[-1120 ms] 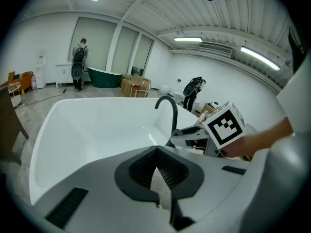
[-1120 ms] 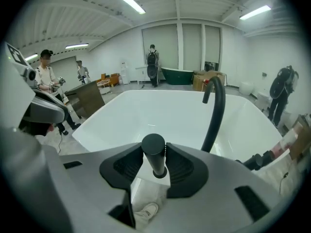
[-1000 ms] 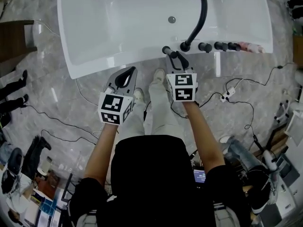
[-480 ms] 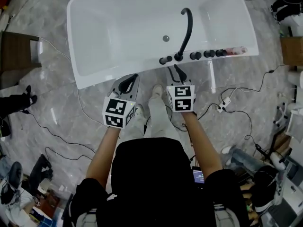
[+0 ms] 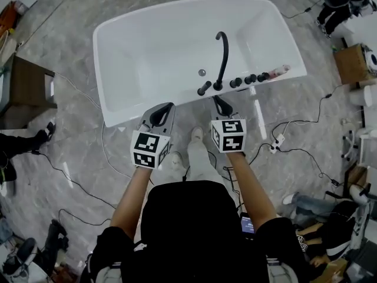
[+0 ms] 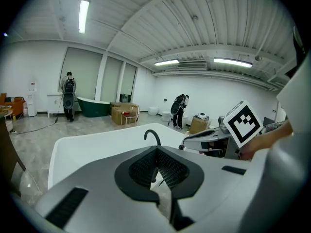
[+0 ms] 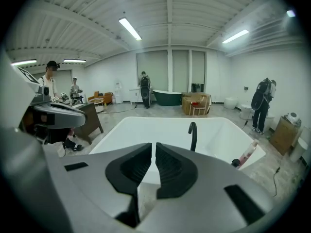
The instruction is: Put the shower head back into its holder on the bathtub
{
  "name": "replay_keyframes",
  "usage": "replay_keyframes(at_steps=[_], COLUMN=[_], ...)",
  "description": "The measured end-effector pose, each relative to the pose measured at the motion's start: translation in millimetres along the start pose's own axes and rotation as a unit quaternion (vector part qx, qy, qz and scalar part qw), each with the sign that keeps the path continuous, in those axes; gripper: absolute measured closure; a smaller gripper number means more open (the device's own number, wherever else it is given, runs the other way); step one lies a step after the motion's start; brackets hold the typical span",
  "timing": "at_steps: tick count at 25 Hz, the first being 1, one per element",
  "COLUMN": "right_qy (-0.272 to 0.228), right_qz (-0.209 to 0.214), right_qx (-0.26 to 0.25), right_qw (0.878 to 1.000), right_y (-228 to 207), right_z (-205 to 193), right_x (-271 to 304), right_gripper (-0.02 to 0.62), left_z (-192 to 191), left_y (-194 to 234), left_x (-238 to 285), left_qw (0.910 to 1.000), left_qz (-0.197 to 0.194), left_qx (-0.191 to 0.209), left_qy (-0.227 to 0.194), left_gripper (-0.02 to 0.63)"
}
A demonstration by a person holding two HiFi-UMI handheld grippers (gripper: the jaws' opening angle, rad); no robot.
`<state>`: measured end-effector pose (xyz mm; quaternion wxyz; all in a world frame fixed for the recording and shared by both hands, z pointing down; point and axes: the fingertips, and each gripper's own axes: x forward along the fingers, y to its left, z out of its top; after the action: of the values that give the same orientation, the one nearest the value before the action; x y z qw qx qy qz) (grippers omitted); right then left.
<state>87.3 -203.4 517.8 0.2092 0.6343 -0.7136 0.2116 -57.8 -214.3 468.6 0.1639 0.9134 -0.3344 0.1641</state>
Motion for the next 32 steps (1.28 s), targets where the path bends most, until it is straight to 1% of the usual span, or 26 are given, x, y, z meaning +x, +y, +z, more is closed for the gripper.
replay_keyframes(at_steps=[3, 5, 10, 14, 17, 24, 29, 32], right_qy=[-0.024, -0.039, -0.078, -0.117, -0.141, -0.184, -0.213, -0.23], right_qz=[0.009, 0.011, 0.001, -0.011, -0.013, -0.014, -0.007, 0.0], right_qx=[0.01, 0.005, -0.008, -0.011, -0.006, -0.015, -0.012, -0.005], right_qw=[1.0, 0.999, 0.997, 0.993, 0.99, 0.983, 0.977, 0.973], right_y=[22.3, 35.6, 53.3, 62.9, 62.9, 56.5, 48.8, 43.8], right_z=[5.1, 10.4, 34.5, 60.1, 76.4, 107.1, 126.8, 138.2], right_x=[-26.6, -43.3, -84.4, -121.8, -146.0, -180.6, -198.2, -209.5], right_gripper=[0.565, 0.568, 0.572, 0.572, 0.572, 0.572, 0.572, 0.572], left_z=[5.3, 12.1, 32.1, 49.7, 62.8, 100.2, 119.5, 133.0], left_y=[-6.2, -10.8, -22.8, -32.2, -40.1, -60.9, -76.3, -91.0], left_x=[-26.8, -40.9, -67.7, -91.3, -101.2, -106.9, -114.3, -120.3], left_qw=[0.9998, 0.9993, 0.9971, 0.9949, 0.994, 0.9887, 0.9844, 0.9839], left_qz=[-0.004, -0.008, -0.024, -0.037, -0.038, -0.042, -0.036, -0.035], left_qx=[0.012, 0.023, 0.05, 0.061, 0.067, 0.083, 0.108, 0.099], left_qy=[-0.017, -0.029, -0.052, -0.072, -0.078, -0.118, -0.134, -0.144], left_gripper=[0.592, 0.592, 0.592, 0.592, 0.592, 0.592, 0.592, 0.592])
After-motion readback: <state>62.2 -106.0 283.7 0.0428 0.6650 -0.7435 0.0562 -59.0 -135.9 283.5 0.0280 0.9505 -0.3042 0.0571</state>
